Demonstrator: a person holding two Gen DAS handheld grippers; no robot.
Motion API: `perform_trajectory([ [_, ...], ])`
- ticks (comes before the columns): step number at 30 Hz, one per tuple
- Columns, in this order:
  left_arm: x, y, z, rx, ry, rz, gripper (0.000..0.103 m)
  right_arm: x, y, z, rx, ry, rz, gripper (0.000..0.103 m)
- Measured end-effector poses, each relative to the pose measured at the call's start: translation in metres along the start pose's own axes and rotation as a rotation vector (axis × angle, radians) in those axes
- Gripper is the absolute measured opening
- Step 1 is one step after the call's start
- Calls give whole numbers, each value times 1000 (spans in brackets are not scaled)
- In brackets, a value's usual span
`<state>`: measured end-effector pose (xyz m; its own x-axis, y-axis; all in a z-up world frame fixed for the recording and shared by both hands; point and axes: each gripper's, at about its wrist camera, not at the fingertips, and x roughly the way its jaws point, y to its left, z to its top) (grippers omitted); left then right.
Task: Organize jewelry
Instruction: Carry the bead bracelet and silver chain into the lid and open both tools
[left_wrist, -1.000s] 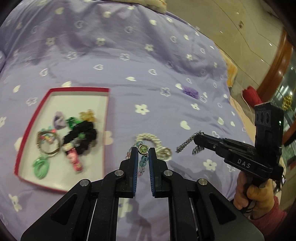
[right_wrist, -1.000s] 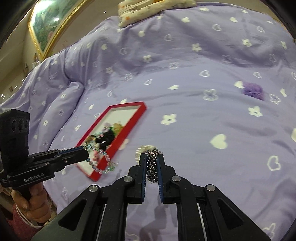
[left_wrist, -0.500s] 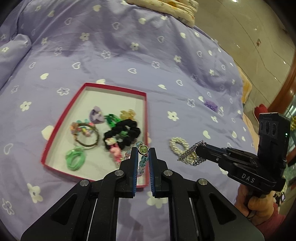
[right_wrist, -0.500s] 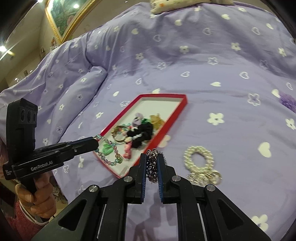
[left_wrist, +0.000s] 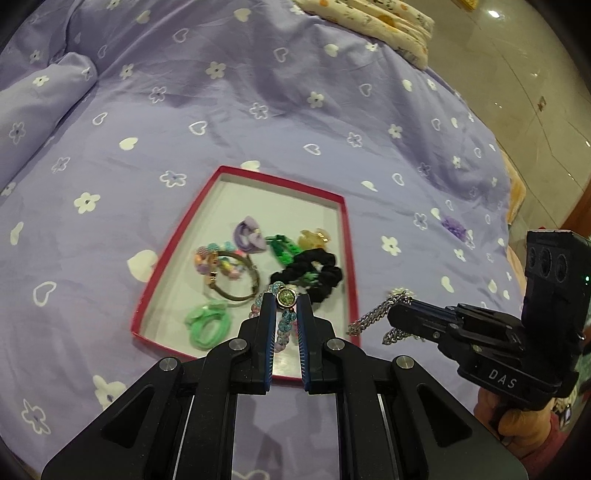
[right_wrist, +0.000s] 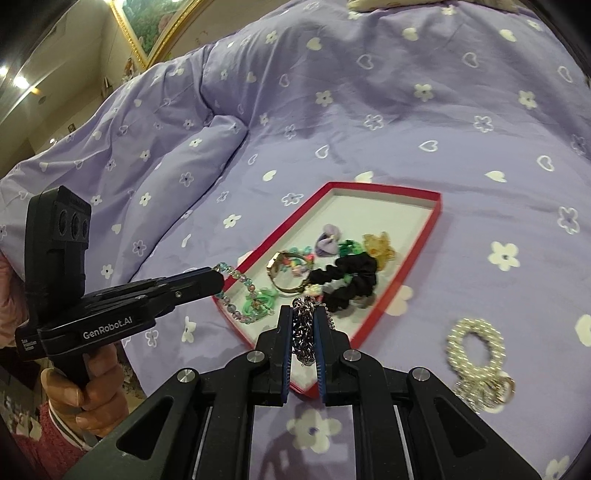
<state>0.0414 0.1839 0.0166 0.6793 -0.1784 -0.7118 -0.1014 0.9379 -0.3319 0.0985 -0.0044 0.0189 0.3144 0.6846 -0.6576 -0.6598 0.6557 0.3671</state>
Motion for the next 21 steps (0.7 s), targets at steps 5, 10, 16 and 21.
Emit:
perform_trajectory([
  [5, 12, 14, -3, -19, 22, 13, 9, 21, 4, 0, -8, 39, 6, 10],
  [10, 27, 24, -10, -36, 58, 26, 9, 39, 3, -5, -10, 85, 7, 10],
  [16, 42, 30, -17, -38, 94, 44, 10, 56, 0, -13, -14, 141, 2, 10],
  [21, 50, 33, -21, -28, 116, 61, 10, 66, -4, -17, -15, 177, -5, 10],
])
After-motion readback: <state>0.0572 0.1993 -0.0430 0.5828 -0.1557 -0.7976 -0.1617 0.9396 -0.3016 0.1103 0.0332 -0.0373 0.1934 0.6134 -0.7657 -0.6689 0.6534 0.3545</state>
